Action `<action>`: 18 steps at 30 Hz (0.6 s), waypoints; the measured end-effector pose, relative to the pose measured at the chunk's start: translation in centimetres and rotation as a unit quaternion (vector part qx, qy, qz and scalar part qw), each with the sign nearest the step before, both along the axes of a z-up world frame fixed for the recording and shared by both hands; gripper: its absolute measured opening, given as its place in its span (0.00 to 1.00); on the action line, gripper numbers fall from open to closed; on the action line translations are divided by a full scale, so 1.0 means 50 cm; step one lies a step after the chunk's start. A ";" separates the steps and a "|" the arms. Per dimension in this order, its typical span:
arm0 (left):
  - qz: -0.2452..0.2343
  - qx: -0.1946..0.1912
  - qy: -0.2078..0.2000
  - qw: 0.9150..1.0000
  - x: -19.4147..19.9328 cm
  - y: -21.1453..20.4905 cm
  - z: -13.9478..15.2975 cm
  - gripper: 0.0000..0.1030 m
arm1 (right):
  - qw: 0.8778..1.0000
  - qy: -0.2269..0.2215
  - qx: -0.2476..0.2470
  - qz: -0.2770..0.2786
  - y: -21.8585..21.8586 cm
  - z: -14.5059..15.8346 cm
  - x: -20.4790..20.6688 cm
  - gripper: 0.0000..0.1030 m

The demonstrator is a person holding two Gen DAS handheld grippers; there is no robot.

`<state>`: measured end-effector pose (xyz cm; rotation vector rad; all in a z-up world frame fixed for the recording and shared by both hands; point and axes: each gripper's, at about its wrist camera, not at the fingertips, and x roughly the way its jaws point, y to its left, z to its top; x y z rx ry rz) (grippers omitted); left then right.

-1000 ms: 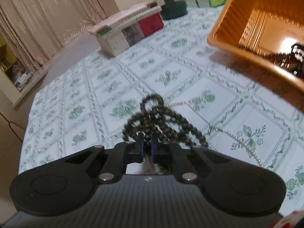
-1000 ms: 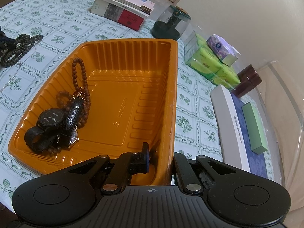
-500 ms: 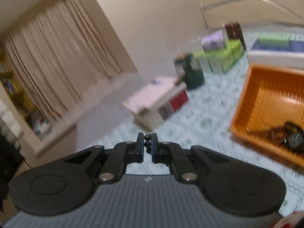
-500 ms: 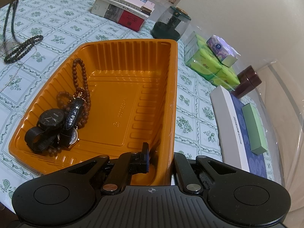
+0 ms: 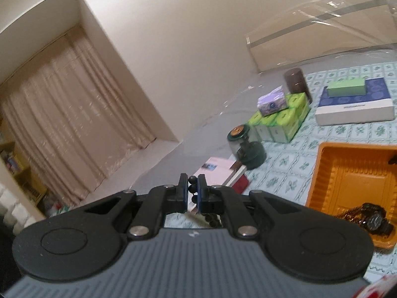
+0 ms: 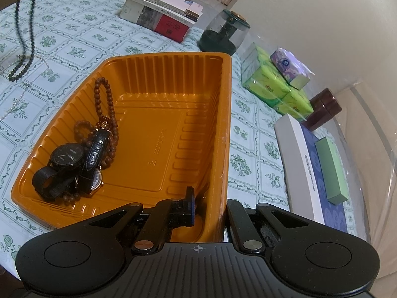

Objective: Organize jewelry
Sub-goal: 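Lift the dark bead necklace high and swing it over the tray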

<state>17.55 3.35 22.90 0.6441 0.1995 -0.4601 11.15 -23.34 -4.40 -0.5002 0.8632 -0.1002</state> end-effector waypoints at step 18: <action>-0.174 -0.020 -0.015 0.984 -0.042 -0.241 0.129 0.06 | 1.000 -0.007 0.002 0.002 0.001 0.001 -0.001 0.06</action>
